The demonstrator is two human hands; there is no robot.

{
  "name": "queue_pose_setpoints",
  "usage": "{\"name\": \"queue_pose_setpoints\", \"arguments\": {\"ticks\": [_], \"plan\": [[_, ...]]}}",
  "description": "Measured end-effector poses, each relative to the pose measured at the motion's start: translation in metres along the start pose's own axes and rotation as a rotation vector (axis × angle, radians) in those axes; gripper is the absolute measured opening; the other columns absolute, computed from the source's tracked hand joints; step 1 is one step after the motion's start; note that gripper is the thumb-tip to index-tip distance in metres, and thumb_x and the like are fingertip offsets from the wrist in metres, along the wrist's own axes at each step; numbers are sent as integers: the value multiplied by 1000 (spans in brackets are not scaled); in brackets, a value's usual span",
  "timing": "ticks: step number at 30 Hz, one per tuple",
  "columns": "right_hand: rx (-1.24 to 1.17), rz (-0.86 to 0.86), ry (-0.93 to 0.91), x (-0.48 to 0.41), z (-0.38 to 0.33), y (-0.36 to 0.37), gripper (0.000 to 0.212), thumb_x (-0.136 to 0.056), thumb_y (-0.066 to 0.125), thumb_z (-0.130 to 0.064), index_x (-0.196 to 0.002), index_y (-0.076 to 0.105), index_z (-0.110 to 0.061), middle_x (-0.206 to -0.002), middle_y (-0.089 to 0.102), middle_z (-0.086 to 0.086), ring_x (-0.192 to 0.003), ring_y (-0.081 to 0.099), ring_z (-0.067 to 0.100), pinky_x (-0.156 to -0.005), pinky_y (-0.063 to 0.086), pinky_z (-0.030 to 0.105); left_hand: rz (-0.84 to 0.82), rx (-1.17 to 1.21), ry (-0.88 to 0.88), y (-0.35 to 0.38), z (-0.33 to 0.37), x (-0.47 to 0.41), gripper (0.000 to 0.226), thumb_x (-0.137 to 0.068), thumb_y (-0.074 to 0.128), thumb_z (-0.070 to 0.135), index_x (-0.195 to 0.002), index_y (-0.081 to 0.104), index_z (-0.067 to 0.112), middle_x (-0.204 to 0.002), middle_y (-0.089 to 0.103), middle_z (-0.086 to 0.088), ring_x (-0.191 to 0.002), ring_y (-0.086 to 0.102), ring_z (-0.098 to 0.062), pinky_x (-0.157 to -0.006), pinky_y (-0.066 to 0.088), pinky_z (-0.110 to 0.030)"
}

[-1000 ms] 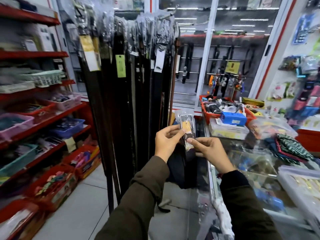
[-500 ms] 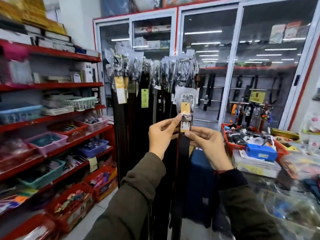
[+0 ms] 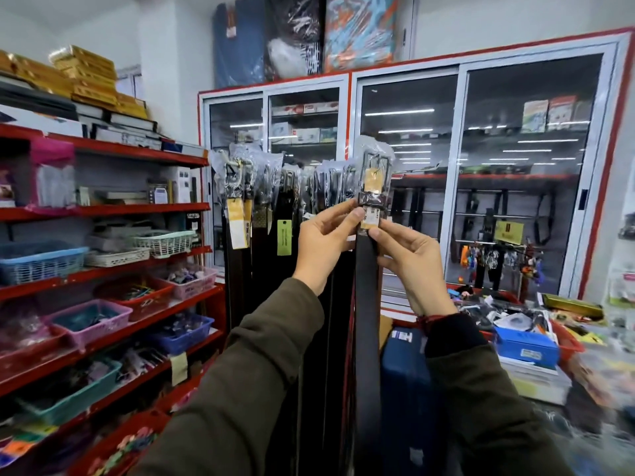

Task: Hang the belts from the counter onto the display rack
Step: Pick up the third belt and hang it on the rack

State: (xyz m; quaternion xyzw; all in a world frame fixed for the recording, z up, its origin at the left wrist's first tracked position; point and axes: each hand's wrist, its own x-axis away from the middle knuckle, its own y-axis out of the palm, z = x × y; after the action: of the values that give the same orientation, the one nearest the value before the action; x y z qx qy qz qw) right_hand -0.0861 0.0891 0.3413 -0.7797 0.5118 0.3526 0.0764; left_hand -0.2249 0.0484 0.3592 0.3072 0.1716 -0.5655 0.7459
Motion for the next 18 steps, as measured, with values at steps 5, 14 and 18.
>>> {"name": "queue_pose_setpoints", "arguments": {"ticks": [5,14,18], "plan": [[-3,54,-17,-12,-13,1,23,-91,70,-4,-114,73,-4,-107,79,9,-93,76,20,-83,64,35,37,46,-30,11,5,-15,28,-91,77,16,-117,75,9,-90,80,4,-76,74,-2,-64,58,-18],[48,97,38,-20,-14,-11,33,-90,72,-6,-121,69,6,-112,74,27,-94,74,30,-74,66,32,55,132,-120,23,-5,-22,25,-91,75,13,-114,74,3,-103,76,-13,-88,70,-21,-68,61,-23],[121,71,73,-27,-11,-11,34,-92,71,-9,-122,68,5,-113,74,26,-98,72,31,-77,65,31,80,141,-157,22,-9,-24,28,-93,73,12,-118,72,0,-103,74,-14,-83,70,-19,-66,62,-21]]}}
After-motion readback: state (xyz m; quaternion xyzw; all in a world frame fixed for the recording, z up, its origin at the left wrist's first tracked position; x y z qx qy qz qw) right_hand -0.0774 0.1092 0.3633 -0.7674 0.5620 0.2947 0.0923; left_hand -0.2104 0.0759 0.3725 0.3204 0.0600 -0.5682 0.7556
